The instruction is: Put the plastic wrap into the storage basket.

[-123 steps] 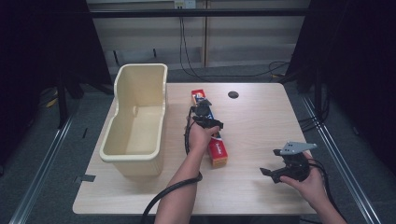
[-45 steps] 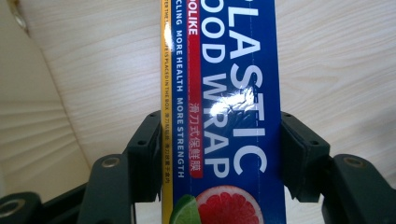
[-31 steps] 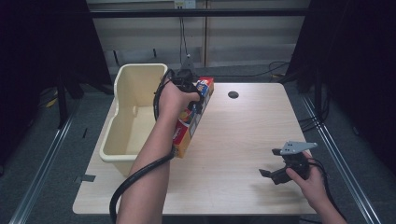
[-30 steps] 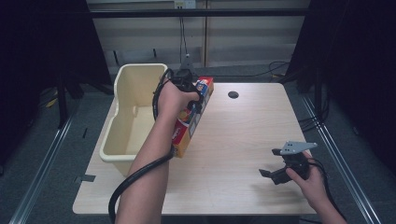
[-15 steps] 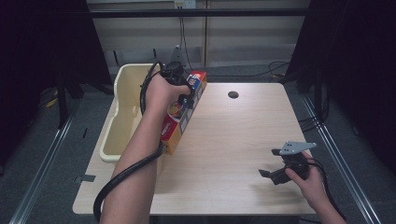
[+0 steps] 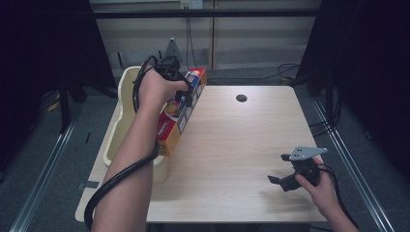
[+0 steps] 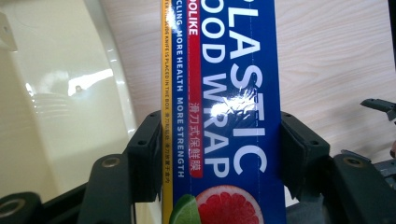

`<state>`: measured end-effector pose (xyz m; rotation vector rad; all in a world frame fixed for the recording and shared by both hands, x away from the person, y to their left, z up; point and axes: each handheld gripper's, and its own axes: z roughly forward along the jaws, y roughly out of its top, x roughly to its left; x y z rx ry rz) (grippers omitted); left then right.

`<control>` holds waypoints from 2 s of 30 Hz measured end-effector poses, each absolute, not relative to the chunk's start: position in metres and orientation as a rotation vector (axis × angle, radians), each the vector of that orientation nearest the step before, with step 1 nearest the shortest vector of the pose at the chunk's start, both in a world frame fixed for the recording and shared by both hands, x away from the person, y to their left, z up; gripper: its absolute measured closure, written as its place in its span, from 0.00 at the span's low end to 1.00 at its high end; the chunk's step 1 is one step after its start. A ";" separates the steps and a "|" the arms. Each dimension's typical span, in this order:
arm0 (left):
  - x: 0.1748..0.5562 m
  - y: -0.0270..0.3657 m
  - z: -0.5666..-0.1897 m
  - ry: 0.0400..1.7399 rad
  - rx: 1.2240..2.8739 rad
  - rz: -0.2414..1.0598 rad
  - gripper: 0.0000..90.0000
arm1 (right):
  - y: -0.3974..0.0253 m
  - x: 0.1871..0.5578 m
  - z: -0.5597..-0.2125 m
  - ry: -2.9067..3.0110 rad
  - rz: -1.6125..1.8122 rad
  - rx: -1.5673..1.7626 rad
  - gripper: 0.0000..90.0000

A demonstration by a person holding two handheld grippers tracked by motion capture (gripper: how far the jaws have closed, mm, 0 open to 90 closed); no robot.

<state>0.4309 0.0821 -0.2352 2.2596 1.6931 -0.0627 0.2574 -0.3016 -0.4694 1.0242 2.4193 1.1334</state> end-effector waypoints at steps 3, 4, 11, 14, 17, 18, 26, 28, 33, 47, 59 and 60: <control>0.430 0.088 -0.231 1.697 2.249 -0.065 0.46 | -0.301 0.257 -0.469 2.421 1.133 1.028 0.02; 0.429 0.090 -0.230 1.702 2.241 -0.056 0.46 | -0.301 0.257 -0.469 2.420 1.132 1.027 0.02; 0.426 0.102 -0.223 1.726 2.217 -0.051 0.46 | -0.300 0.257 -0.470 2.420 1.132 1.025 0.02; 0.424 0.108 -0.219 1.730 2.212 -0.046 0.46 | -0.300 0.257 -0.470 2.421 1.136 1.026 0.02; 0.422 0.113 -0.216 1.738 2.202 -0.037 0.46 | -0.300 0.257 -0.470 2.423 1.133 1.017 0.02; 0.421 0.114 -0.215 1.738 2.202 -0.039 0.46 | -0.300 0.257 -0.470 2.424 1.135 1.018 0.02; 0.417 0.127 -0.206 1.769 2.176 -0.017 0.46 | -0.299 0.257 -0.470 2.424 1.136 1.019 0.02; 0.416 0.130 -0.205 1.784 2.170 -0.009 0.46 | -0.299 0.256 -0.470 2.423 1.132 1.025 0.02; 0.413 0.138 -0.204 1.804 2.154 -0.008 0.46 | -0.299 0.256 -0.470 2.422 1.134 1.021 0.02; 0.407 0.156 -0.197 1.866 2.096 0.028 0.46 | -0.298 0.257 -0.470 2.430 1.129 1.010 0.02; 0.403 0.167 -0.193 1.898 2.061 0.057 0.46 | -0.296 0.258 -0.469 2.438 1.131 1.007 0.02; 0.403 0.168 -0.193 1.898 2.065 0.053 0.46 | -0.296 0.258 -0.469 2.437 1.132 1.003 0.02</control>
